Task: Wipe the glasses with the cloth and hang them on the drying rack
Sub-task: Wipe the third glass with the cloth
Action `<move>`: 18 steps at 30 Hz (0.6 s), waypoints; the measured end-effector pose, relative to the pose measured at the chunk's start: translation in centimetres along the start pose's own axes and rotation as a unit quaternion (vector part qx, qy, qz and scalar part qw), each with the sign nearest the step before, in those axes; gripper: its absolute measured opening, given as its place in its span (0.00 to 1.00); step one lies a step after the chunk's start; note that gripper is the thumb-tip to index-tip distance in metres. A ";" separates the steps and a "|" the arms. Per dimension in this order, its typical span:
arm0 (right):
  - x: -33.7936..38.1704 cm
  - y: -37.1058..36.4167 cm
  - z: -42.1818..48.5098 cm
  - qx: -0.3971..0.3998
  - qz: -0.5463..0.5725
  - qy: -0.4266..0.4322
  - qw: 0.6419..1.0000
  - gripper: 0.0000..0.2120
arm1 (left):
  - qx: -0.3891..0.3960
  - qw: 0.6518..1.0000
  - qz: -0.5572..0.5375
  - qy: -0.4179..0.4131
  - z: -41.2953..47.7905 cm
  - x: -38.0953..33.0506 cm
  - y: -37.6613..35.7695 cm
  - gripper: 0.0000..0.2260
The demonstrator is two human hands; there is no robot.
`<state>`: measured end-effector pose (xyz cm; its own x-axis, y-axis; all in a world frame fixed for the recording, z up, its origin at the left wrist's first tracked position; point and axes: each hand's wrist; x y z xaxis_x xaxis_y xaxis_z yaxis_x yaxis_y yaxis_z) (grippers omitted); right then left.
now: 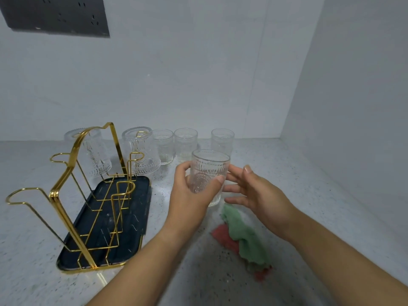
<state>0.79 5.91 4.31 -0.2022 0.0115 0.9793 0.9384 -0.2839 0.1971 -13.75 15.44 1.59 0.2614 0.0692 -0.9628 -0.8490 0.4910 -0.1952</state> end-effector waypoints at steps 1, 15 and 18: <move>0.1 -0.1 -0.4 0.004 -0.014 -0.005 1.000 0.29 | 0.002 1.000 -0.012 -0.003 -0.2 0.0 0.1 0.22; -1.3 -0.5 -4.7 -0.021 -0.469 -0.127 0.874 0.20 | 0.006 0.995 -0.096 0.007 -0.7 1.1 1.8 0.22; -1.9 -0.8 -4.1 -0.030 -0.467 -0.132 0.874 0.20 | 0.003 0.993 -0.117 0.035 -0.8 1.2 2.1 0.25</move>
<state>-0.73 2.20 2.12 -0.7924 0.4843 0.3709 0.3807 -0.0824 0.9210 -15.64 15.86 -0.13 0.4176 -0.1074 -0.9023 -0.7665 0.4916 -0.4133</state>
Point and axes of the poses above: each hand's wrist, its own z-axis towards the middle knuckle, its own y-axis out of the back of the hand, x = y × z, and after that the axes turned 8 degrees about -z, right-handed
